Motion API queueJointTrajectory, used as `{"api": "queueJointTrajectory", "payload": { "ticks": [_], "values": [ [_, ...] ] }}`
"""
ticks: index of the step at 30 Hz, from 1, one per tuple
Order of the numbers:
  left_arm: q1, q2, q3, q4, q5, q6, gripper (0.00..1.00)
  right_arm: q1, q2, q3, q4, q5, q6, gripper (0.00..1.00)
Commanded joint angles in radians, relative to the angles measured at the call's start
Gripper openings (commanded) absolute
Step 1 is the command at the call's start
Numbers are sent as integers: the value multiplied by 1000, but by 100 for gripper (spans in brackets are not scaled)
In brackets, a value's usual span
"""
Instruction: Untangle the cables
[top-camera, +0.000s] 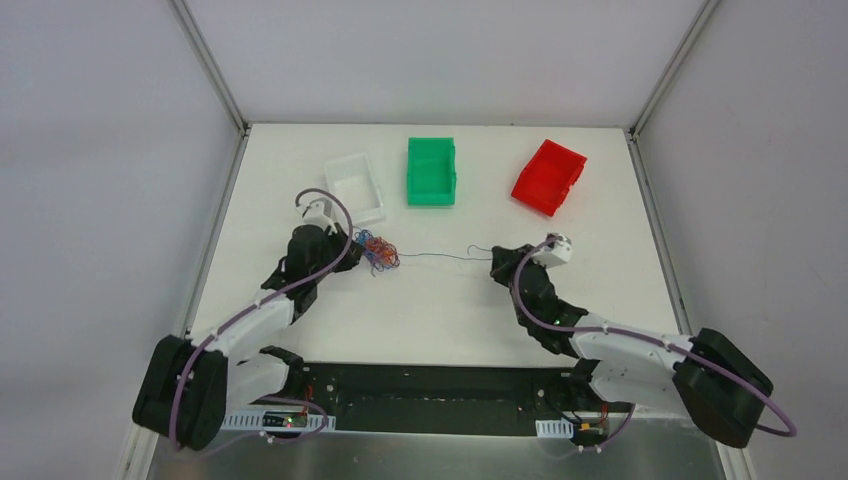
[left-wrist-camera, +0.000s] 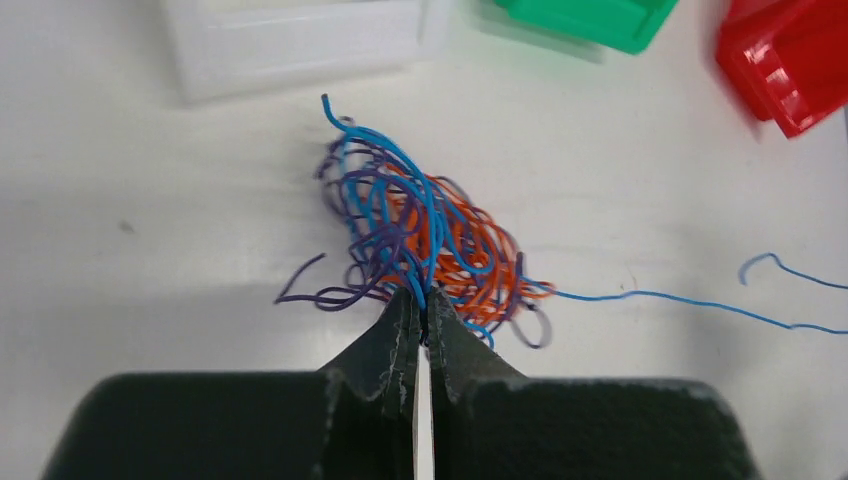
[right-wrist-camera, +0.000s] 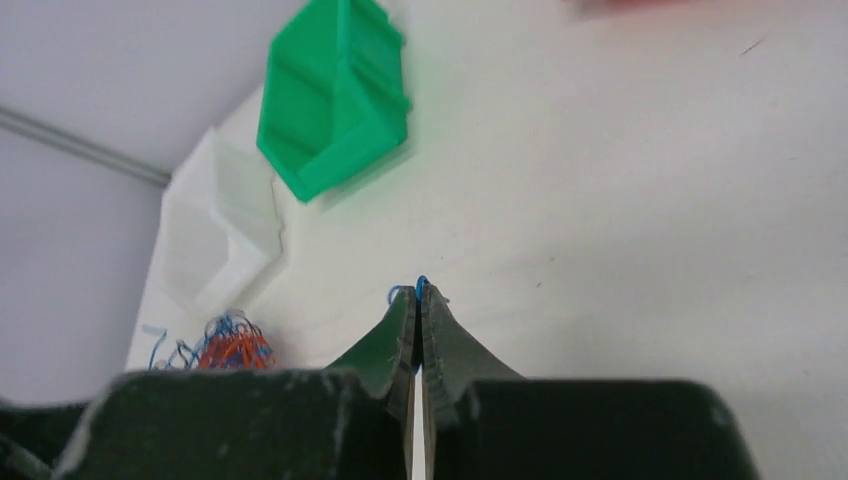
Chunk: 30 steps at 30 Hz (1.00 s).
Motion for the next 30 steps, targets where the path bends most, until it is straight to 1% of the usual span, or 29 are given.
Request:
{"api": "queueJointTrajectory", "payload": {
  "ticks": [1,4,7,9,13,15,20,21,22,23,24,25,26,28,30],
  "values": [
    [6,-202,-119,-16,-294,-10,0,-3,-202,-109,13,315,106,0],
    [6,-293,-146,-29,-350,-15,0,-8,-318,-179,2,396,160,0],
    [6,-313,-147,-30,-329,-5,0,-10,-402,-203,-70,436,202,0],
    [6,-301,-139,-27,-301,5,0,-12,-418,-204,-90,441,211,0],
    [6,-244,-109,-8,-195,37,0,-13,-375,-174,-85,409,182,0],
    [6,-213,-93,3,-137,53,0,-16,-337,-159,-35,345,113,0],
    [6,-154,-76,51,-13,67,0,-17,-244,-108,23,185,11,0],
    [6,-145,-76,70,19,70,0,-17,-222,-95,27,152,-6,10],
    [5,-134,-76,89,46,72,0,-18,-197,-79,37,90,-48,32],
    [5,-122,-76,107,75,74,0,-21,-164,-59,60,6,-92,50],
    [5,-110,-75,125,103,74,0,-22,-128,-32,68,-84,-137,64],
    [5,-98,-72,139,127,74,0,-22,-85,2,71,-180,-172,70],
    [5,-87,-68,152,154,75,0,-21,-37,35,69,-260,-205,72],
    [5,-68,-63,174,198,74,0,-21,68,113,57,-414,-246,73],
    [5,-55,-61,193,231,74,0,-21,166,193,29,-534,-277,73]
  ]
}}
